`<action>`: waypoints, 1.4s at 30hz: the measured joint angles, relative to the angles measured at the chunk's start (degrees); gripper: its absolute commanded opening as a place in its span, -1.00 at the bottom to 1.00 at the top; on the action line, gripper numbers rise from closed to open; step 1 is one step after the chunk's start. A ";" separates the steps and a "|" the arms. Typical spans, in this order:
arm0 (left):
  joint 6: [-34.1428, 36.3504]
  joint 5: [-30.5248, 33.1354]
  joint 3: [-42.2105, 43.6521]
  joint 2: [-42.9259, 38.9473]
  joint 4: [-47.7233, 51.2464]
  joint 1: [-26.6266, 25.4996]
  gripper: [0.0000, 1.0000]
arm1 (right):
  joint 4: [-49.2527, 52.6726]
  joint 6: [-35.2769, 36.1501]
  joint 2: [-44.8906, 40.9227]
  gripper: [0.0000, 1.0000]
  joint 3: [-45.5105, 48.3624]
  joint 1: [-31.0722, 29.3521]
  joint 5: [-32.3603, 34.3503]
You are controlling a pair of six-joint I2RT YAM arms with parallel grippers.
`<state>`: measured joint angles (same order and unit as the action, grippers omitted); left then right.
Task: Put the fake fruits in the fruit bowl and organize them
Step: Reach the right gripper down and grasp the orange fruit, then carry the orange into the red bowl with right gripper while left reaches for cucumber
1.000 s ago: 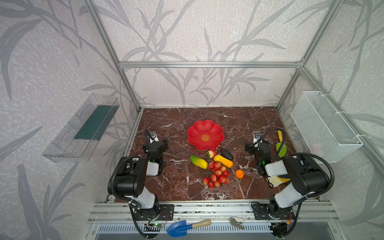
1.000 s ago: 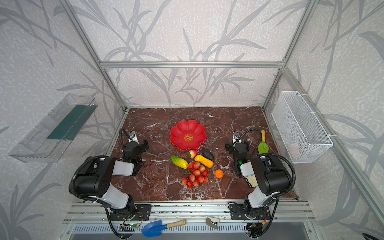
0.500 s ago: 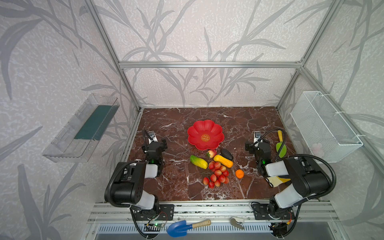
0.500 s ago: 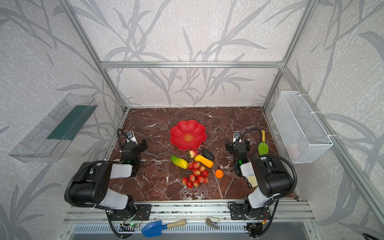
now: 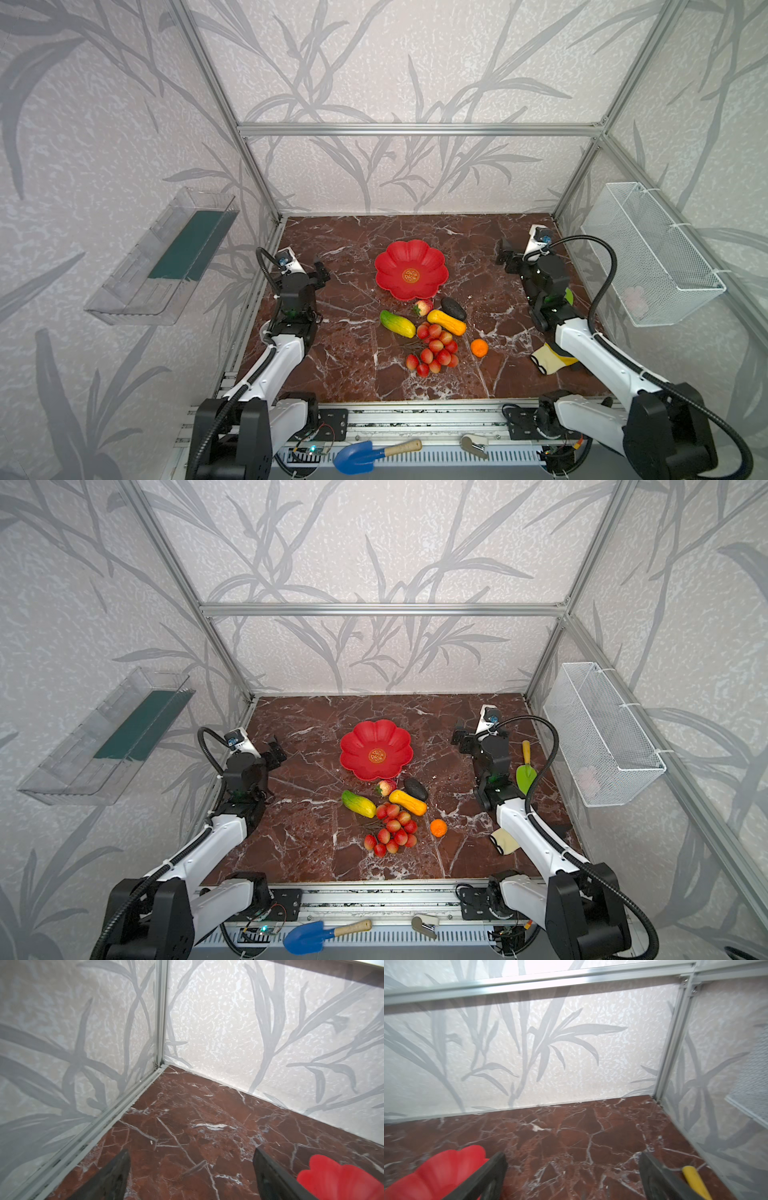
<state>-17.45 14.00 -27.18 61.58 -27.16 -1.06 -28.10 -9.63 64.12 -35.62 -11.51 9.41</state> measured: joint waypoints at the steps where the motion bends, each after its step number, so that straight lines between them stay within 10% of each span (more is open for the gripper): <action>1: -1.05 -0.94 -0.07 -0.37 1.29 0.00 0.80 | 1.22 -1.42 -0.61 0.89 1.14 0.39 -3.02; 8: -6.71 -6.56 -2.29 -0.74 12.13 -0.04 0.71 | 35.32 -6.88 4.33 0.80 -8.00 -1.86 -8.76; 17: -6.69 -10.25 -7.87 -0.17 21.70 -3.17 0.63 | 58.88 -11.85 4.42 0.64 -9.07 -20.22 -8.87; 42: -6.78 -13.07 -9.18 -0.76 24.61 -7.78 0.71 | 51.93 -25.53 6.88 0.14 4.35 -28.52 -8.72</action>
<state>-24.23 0.93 -36.36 60.82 -2.55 -8.84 23.83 -35.16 71.00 -31.27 -40.03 0.69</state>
